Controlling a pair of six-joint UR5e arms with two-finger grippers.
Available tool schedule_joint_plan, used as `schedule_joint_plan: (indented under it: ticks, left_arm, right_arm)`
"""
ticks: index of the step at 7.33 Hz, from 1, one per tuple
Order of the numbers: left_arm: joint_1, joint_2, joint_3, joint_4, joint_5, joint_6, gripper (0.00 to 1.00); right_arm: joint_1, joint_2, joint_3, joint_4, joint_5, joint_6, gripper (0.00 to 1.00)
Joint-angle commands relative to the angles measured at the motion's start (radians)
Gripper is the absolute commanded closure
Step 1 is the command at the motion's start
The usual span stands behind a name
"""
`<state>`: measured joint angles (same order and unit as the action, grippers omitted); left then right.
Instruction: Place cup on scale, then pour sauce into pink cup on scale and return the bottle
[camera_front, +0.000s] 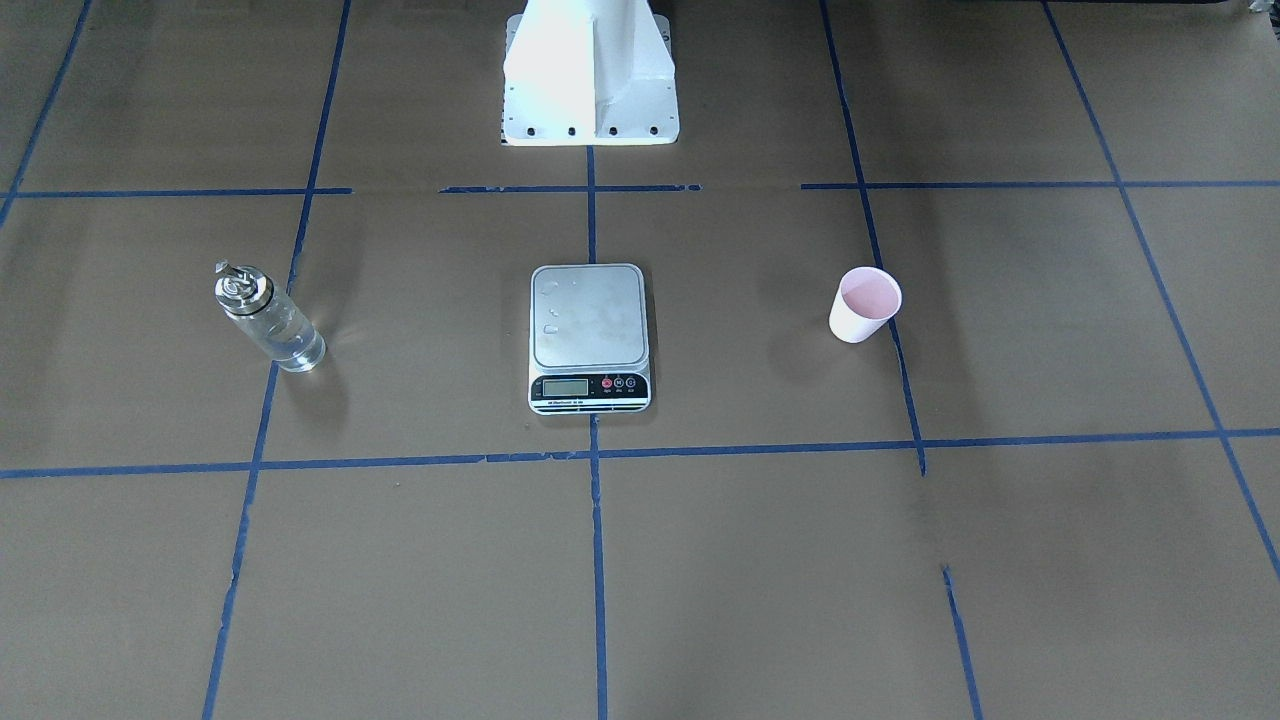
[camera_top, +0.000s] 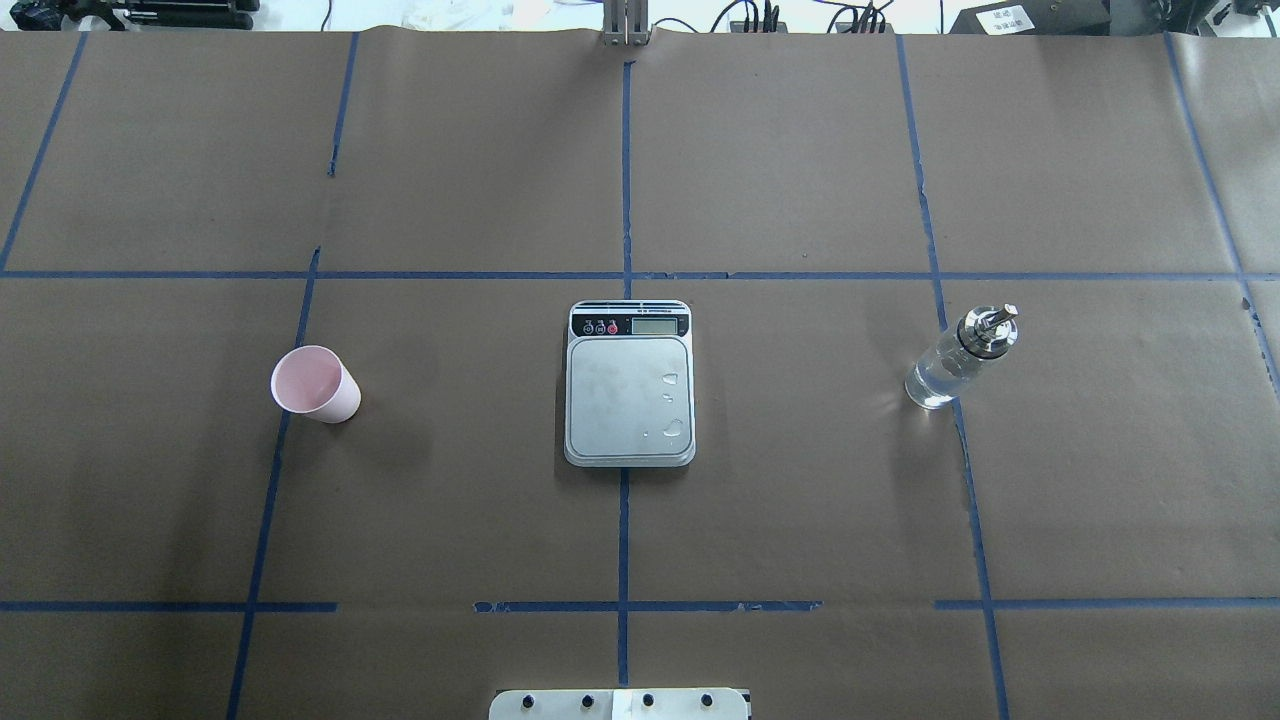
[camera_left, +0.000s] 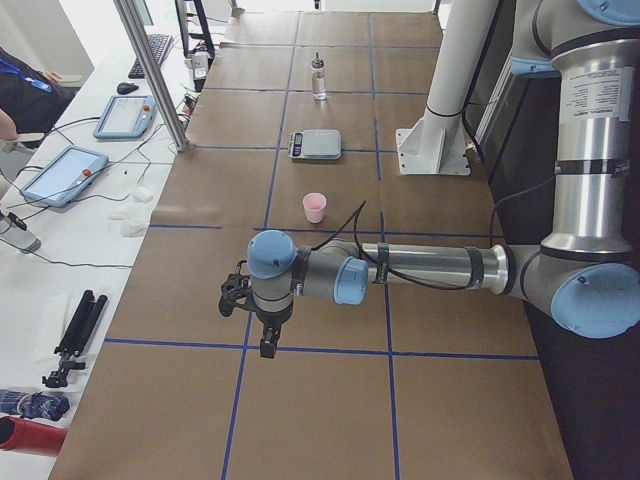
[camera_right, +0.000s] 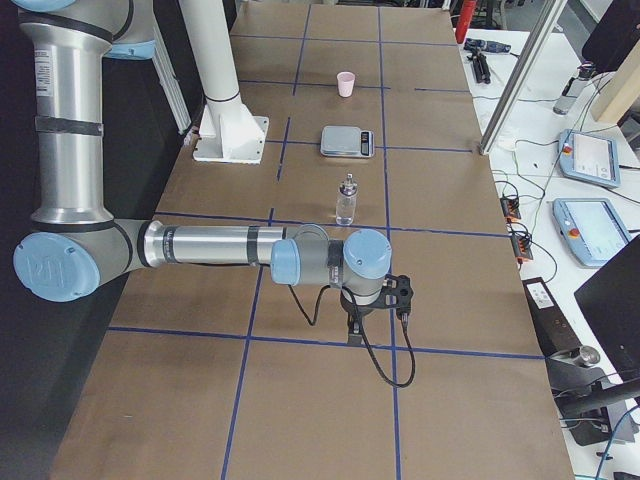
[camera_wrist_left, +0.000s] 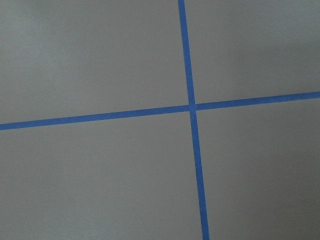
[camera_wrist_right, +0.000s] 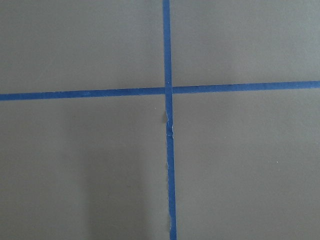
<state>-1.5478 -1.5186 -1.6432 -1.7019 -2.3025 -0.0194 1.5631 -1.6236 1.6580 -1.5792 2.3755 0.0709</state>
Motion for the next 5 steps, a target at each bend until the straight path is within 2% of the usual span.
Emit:
schedule_joint_plan:
  ticks: [1,3,5]
  left_arm:
    - [0.0,0.0,-0.003,0.001,0.0,-0.001,0.0]
    - [0.0,0.0,-0.024,-0.001,-0.003,0.001,0.0]
    - [0.018,-0.029,-0.108,0.065,0.005,-0.001,0.0]
  right_arm:
    - [0.0,-0.001,0.002,0.002,-0.002,0.0,0.0]
    - [0.0,0.001,0.0,0.004,-0.002,0.0,0.0]
    - [0.0,0.001,0.0,0.002,-0.002,0.001,0.0]
